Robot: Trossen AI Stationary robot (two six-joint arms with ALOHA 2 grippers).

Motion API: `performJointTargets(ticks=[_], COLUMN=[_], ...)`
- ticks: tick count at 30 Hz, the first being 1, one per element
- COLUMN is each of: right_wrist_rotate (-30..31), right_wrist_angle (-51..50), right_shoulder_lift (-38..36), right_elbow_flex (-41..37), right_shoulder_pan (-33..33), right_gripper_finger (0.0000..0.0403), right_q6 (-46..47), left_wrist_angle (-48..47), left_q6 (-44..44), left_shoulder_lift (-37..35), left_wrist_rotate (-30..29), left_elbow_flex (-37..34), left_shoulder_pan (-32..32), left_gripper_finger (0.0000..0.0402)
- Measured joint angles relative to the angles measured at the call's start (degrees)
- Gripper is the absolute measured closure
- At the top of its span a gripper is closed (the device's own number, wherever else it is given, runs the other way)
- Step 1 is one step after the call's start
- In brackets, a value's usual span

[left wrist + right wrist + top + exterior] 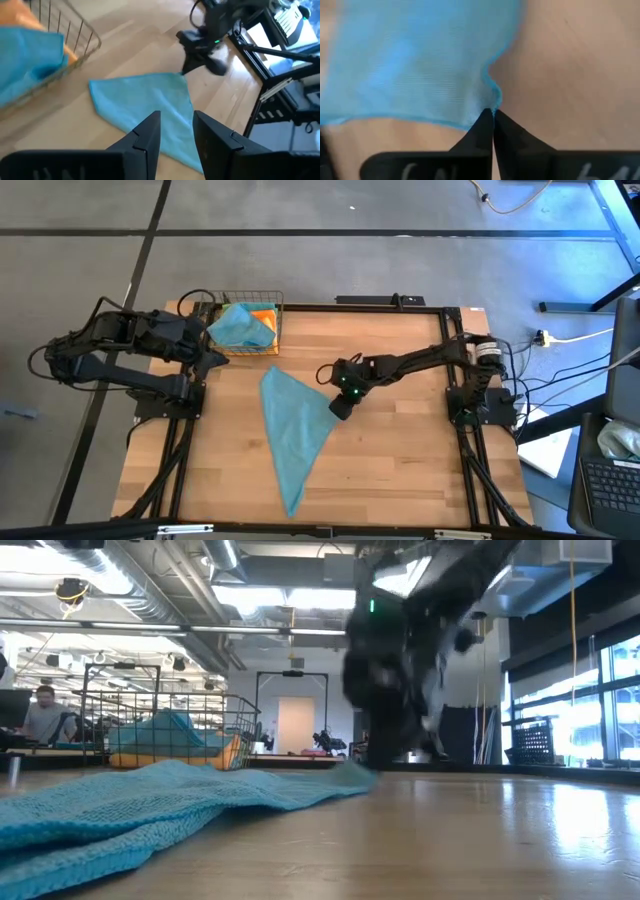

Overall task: Fold microfiber towels
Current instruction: Fold the light blue microfiber cloth

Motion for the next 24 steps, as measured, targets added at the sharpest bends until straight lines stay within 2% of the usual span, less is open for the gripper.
performJointTargets(ticks=[3,8,12,15,20,24], right_wrist_rotate=[-0.8,-1.2,3.3,4.3,2.1,-1.5], right_wrist_angle=[-3.0,-14.0,-23.3,-27.9,-32.0,-34.1], right_shoulder_lift=[-4.0,-7.6,-8.1,-8.1,-8.2,-8.2], right_elbow_flex=[3.5,11.8,20.4,26.7,35.7,42.8], right_shoulder_pan=[1.3,3.5,4.0,4.0,4.0,3.8], right_gripper_finger=[0.0399,0.04,0.0401,0.0401,0.0401,0.0402], right_q6=[-6.7,-17.1,-23.1,-26.5,-33.3,-35.1], left_wrist_angle=[2.0,7.1,9.9,12.1,17.6,26.8], left_q6=[3.9,10.7,15.5,18.9,29.2,37.2], left_shoulder_lift=[0.5,2.2,4.4,6.7,11.8,15.6], left_wrist_rotate=[-0.3,-0.3,-1.3,-0.9,4.9,9.5], left_elbow_flex=[0.0,0.0,0.0,0.0,0.0,0.0], left_shoulder_pan=[0.0,0.0,0.0,0.6,2.6,4.8], left_gripper_finger=[0.0294,0.0292,0.0291,0.029,0.029,0.0281])
